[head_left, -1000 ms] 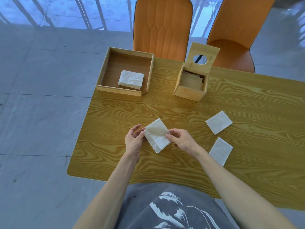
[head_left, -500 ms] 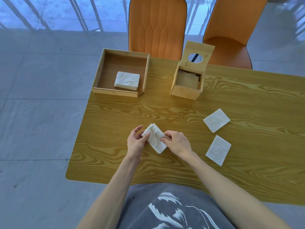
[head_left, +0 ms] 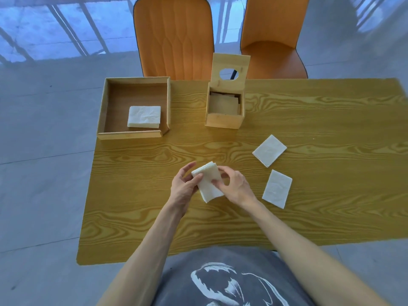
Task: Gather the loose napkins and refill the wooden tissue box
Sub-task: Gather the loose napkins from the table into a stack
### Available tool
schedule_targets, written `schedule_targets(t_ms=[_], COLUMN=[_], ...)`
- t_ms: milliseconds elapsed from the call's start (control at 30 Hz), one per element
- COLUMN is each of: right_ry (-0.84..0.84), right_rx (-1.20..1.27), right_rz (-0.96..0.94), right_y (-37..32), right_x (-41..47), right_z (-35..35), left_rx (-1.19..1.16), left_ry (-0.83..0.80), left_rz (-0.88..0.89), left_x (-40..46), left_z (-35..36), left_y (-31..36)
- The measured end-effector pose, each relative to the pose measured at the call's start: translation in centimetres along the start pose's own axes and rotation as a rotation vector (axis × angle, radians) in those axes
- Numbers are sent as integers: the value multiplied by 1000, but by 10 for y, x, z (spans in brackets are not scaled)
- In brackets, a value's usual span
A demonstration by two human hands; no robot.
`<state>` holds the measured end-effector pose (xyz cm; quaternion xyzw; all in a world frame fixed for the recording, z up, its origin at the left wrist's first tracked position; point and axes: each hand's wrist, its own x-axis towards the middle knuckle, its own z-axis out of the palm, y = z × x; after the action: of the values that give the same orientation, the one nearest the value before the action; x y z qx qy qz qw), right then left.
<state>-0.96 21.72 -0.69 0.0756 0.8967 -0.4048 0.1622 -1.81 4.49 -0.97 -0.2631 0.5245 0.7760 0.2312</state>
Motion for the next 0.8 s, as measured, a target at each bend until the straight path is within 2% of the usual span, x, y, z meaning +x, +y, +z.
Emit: schedule_targets(t_ms=[100, 233, 400, 533, 700, 800], right_ry=[-8, 84, 347, 544, 551, 534], right_rx=[133, 157, 116, 55, 7, 27], right_rz=[129, 219, 402, 594, 813, 857], right_y=[8, 22, 47, 68, 87, 93], right_x=[-6, -15, -31, -41, -41, -39], right_z=[-7, -13, -33, -53, -62, -64], left_rx=[35, 180, 274, 224, 208, 192], left_ry=[-41, -50, 7, 18, 15, 2], left_rz=[-31, -108, -139, -145, -162, -171], left_x=[3, 7, 13, 14, 16, 15], left_z=[12, 25, 34, 40, 42, 41], left_y=[-5, -18, -27, -26, -27, -28])
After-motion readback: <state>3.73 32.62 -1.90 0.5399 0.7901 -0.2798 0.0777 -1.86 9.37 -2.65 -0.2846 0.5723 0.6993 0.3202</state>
